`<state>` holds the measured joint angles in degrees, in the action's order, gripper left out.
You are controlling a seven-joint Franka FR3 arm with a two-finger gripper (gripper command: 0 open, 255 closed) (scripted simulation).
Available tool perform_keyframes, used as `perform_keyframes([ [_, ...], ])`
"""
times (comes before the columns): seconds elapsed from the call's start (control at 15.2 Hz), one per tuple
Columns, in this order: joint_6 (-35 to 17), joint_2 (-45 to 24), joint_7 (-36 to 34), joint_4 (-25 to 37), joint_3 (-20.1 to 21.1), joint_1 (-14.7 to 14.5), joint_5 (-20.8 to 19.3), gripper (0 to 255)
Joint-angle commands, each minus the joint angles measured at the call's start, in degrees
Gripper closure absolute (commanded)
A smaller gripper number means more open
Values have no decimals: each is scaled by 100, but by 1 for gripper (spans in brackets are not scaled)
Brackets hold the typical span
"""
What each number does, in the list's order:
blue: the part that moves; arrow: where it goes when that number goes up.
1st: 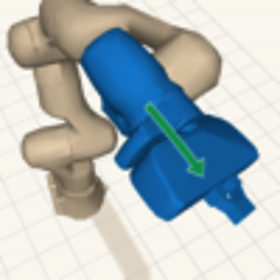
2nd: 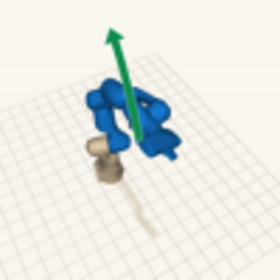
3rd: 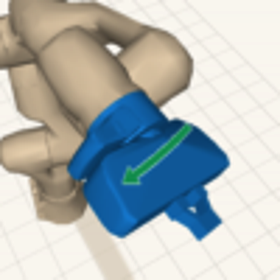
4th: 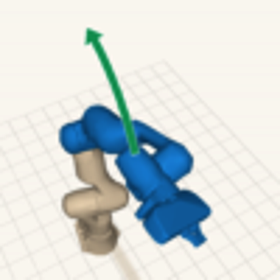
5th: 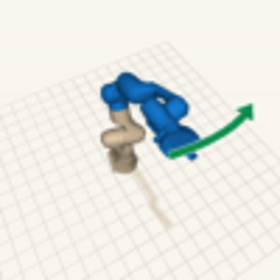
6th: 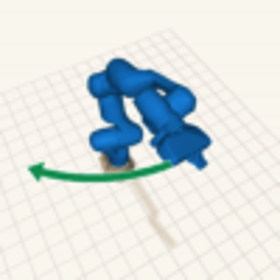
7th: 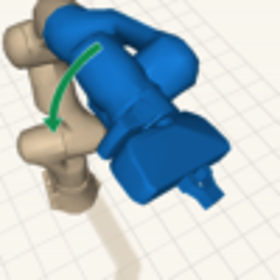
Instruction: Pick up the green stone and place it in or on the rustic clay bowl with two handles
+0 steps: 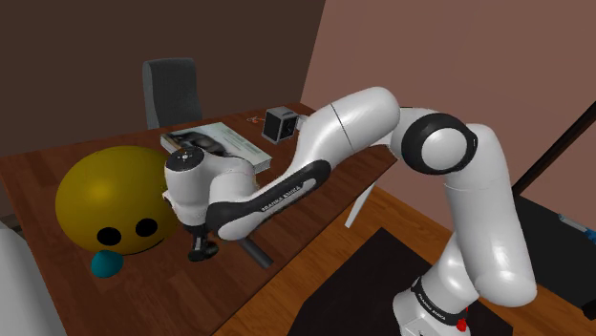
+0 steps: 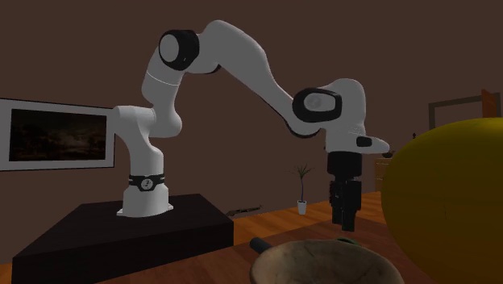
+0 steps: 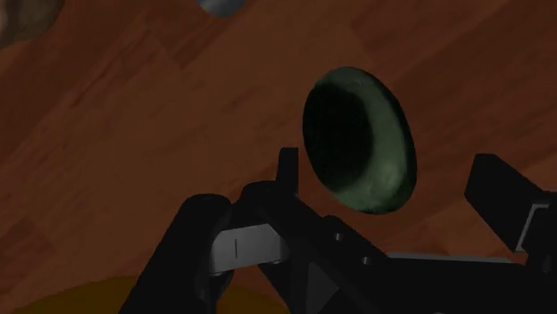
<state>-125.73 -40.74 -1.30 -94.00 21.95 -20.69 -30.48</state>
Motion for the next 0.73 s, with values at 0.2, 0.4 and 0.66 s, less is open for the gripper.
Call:
perform_keyframes([
  [0.2,-802,-64,582,-488,405,924,821,0],
  [0.4,-939,-226,539,-466,337,874,747,0],
  [0.66,-1009,-313,518,-449,300,847,710,0],
])
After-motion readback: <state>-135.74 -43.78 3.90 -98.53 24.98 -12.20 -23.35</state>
